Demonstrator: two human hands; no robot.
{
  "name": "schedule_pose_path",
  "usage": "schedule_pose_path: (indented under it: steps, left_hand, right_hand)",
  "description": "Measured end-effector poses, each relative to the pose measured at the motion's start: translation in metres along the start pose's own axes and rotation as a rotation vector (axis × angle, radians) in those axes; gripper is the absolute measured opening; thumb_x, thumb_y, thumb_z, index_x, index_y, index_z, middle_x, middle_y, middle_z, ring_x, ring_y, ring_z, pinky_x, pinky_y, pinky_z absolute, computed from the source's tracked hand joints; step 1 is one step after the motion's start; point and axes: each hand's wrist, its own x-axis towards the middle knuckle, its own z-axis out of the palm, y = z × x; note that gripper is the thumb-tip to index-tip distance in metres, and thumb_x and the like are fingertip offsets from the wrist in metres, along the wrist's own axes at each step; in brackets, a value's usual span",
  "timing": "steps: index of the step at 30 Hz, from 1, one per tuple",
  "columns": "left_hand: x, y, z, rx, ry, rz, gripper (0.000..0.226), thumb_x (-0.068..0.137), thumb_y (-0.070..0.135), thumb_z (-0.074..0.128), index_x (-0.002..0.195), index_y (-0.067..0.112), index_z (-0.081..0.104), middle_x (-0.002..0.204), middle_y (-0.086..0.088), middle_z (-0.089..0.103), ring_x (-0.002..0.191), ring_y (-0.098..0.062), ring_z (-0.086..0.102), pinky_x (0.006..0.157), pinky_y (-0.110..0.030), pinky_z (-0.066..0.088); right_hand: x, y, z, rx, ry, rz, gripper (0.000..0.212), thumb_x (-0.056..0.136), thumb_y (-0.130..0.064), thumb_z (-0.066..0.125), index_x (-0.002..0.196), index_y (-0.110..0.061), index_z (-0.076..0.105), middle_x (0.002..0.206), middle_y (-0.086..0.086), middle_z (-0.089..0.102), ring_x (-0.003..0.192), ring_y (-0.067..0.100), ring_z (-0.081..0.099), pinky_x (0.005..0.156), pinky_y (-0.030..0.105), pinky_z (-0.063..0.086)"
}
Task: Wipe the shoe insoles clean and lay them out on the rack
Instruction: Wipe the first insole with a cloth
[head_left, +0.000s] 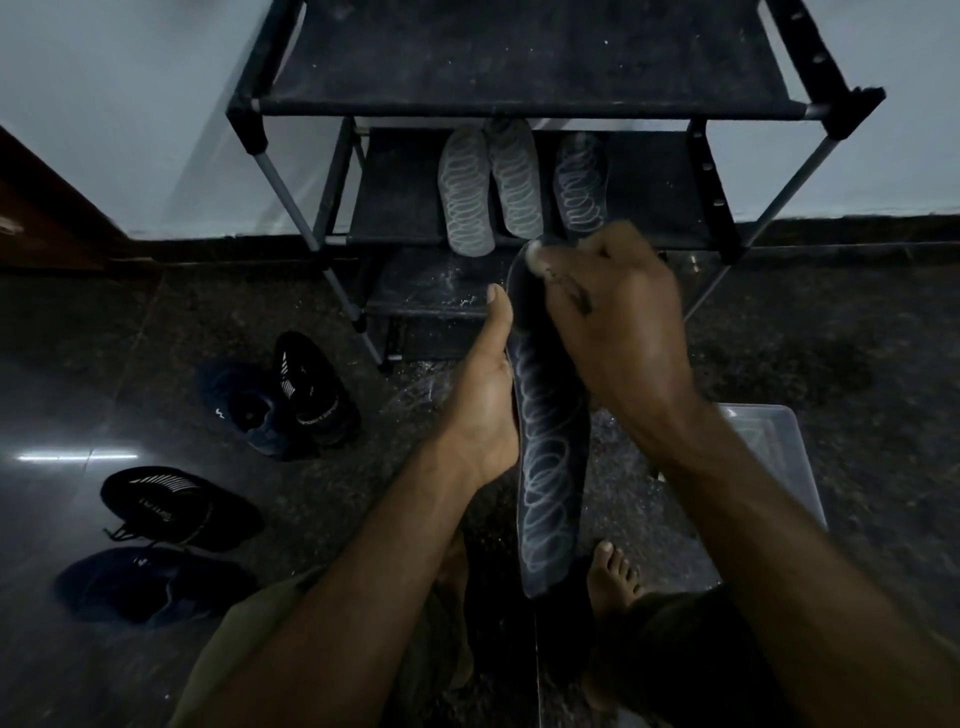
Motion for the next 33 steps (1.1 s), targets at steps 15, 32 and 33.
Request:
schedule_pose_path:
  steps: [15, 32, 33]
  left_hand:
    - [-0.001, 0.002, -0.003, -0.003, -0.015, 0.029, 0.068, 0.097, 0.063, 0.025, 0.134, 0.014, 0.055, 0.131, -0.015, 0.062, 0.122, -0.027, 0.059, 0.1, -0.039, 0.049]
    - [0.001, 0.008, -0.009, 0.005, 0.037, 0.051, 0.071, 0.096, 0.065, 0.021, 0.122, 0.014, 0.062, 0.12, -0.014, 0.068, 0.112, -0.027, 0.065, 0.087, -0.038, 0.056]
    - [0.001, 0.008, -0.008, -0.001, 0.039, 0.036, 0.072, 0.096, 0.066, 0.021, 0.124, 0.013, 0.062, 0.122, -0.014, 0.067, 0.111, -0.027, 0.066, 0.084, -0.038, 0.057]
  right_hand:
    - [-0.005, -0.011, 0.002, 0.067, -0.118, -0.109, 0.019, 0.091, -0.014, 0.064, 0.108, -0.01, 0.072, 0.089, -0.004, 0.048, 0.073, 0.008, 0.049, 0.063, 0.01, 0.039]
    - [-0.009, -0.006, 0.003, 0.025, -0.119, -0.108, 0.015, 0.091, -0.015, 0.064, 0.101, -0.01, 0.074, 0.086, 0.003, 0.052, 0.07, 0.011, 0.049, 0.058, 0.028, 0.045]
    - [-0.006, 0.0, 0.0, 0.008, -0.08, -0.067, 0.014, 0.092, -0.016, 0.064, 0.097, -0.009, 0.074, 0.082, 0.002, 0.049, 0.067, 0.011, 0.048, 0.056, 0.026, 0.041]
